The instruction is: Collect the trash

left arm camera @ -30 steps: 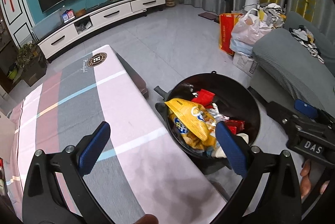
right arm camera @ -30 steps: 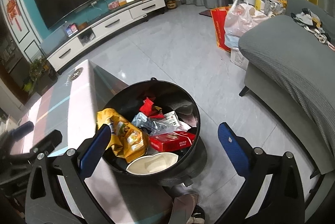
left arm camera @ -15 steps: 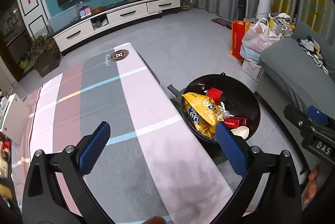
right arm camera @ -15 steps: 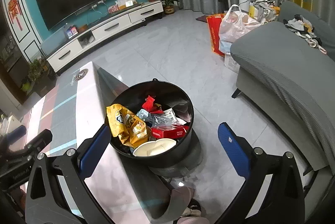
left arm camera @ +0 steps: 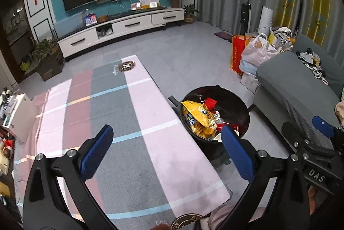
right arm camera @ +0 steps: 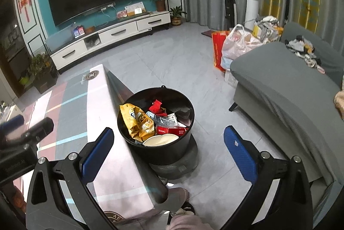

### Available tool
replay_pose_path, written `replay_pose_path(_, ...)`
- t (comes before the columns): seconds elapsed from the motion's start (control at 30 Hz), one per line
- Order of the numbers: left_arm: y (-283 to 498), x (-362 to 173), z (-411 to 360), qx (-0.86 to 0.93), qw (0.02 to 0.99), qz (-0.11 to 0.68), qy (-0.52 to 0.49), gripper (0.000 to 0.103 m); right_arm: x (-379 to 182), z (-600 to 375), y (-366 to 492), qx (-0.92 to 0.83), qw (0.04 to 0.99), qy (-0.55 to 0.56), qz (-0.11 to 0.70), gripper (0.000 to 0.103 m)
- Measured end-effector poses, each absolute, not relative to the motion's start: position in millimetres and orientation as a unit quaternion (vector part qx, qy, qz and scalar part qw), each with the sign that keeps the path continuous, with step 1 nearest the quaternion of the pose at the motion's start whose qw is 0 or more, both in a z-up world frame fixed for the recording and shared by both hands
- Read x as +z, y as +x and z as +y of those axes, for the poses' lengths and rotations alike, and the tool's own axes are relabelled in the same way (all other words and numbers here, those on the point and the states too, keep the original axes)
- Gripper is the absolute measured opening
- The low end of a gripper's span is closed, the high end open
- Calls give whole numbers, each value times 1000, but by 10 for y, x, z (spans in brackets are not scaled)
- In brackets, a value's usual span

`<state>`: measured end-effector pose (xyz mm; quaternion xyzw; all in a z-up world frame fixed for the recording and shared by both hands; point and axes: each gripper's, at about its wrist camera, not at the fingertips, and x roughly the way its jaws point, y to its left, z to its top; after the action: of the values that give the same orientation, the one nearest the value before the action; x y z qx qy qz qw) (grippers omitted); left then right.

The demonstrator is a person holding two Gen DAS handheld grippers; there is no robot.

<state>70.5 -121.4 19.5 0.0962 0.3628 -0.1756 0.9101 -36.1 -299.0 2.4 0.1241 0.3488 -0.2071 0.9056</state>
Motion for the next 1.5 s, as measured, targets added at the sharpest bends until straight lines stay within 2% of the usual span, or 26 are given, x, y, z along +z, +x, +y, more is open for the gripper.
replay_pose_path(0.63,363,582,-1007,-171,920,342,85,100,412,-2720,-627,-219,919,90,316,100)
replay_pose_path(1.5,443,310,-1011,-148,910,374,100,100,307,-2640,-524,-202,915,80,340,100)
